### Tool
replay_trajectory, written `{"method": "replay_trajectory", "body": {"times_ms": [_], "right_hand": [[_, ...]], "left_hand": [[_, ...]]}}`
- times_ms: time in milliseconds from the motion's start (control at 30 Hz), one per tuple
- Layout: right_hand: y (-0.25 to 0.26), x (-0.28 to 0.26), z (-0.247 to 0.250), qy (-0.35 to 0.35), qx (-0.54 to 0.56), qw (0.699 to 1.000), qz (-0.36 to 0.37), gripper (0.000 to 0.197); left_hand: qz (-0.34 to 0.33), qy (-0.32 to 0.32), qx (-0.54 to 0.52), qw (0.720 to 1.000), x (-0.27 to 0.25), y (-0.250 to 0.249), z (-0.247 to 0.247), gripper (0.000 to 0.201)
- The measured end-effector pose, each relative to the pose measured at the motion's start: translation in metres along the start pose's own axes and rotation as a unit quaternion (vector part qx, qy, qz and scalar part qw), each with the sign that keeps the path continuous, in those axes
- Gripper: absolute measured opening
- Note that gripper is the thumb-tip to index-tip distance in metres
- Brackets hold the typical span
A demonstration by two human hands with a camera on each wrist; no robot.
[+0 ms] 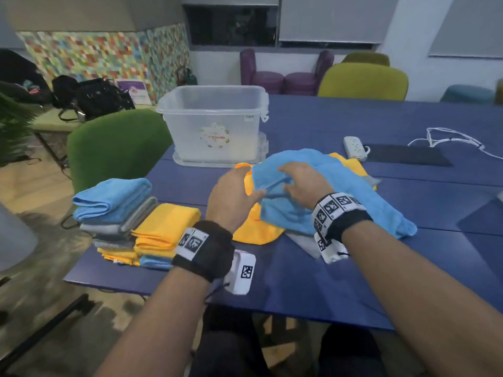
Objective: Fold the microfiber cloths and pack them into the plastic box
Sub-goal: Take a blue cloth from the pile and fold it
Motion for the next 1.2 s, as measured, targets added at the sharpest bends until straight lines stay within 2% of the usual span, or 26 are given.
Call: {"method": "replay_trajectory", "body": {"times_ms": [100,167,233,300,333,467,600,700,767,867,1100,1200], "right_hand": [[-0.007,0.001,-0.005,0.016,-0.007,1.000,0.014,0.051],[-0.004,0.001,-0.008,0.022,-0.013,0.999,0.027,0.050],[0.002,0.003,-0.011,0.025,-0.028,0.998,0.040,0.048],[0.008,0.005,-0.012,0.023,-0.047,0.997,0.048,0.047],[0.010,0.006,-0.012,0.020,-0.059,0.997,0.053,0.045],[0.017,0.008,-0.006,0.003,-0.084,0.995,0.062,0.024],[0.005,0.004,0.013,-0.021,0.003,1.000,0.019,0.014],[-0.006,-0.007,0.042,-0.070,0.069,0.995,0.016,0.017],[-0.017,-0.015,0.059,-0.087,0.095,0.992,0.009,0.023],[-0.038,-0.029,0.081,-0.100,0.096,0.990,-0.007,0.024],[-0.091,-0.065,0.130,-0.161,0.073,0.983,-0.054,0.004],[-0.108,-0.077,0.146,-0.190,0.059,0.977,-0.077,0.006]], "left_hand": [[0.005,0.069,0.030,0.997,0.036,-0.004,-0.039,0.066],[0.011,0.103,0.075,0.992,0.051,0.002,-0.062,0.060],[0.018,0.136,0.112,0.984,0.059,0.010,-0.080,0.046],[0.018,0.149,0.148,0.978,0.064,0.016,-0.090,0.020],[0.018,0.143,0.158,0.977,0.065,0.019,-0.091,0.008],[0.038,0.080,0.111,0.990,0.069,0.018,-0.076,0.006],[0.039,0.046,-0.061,0.996,0.072,0.021,-0.060,0.026],[0.011,0.020,-0.198,0.980,0.070,0.010,-0.035,0.034],[-0.007,0.002,-0.242,0.970,0.067,-0.001,-0.016,0.034],[-0.023,-0.041,-0.282,0.958,0.064,-0.014,0.017,0.028],[-0.065,-0.132,-0.315,0.938,0.058,-0.022,0.094,0.022],[-0.066,-0.165,-0.326,0.929,0.056,-0.020,0.121,0.011]]}}
Point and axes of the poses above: each hand's wrist, its own x-axis towards the middle knuckle, its own z-axis out of the back of the hand, y = z × x, the point moved 8 cm from there along x, towards the middle knuckle, and after that the axes turned 2 degrees about -y, right-handed, at the moved point
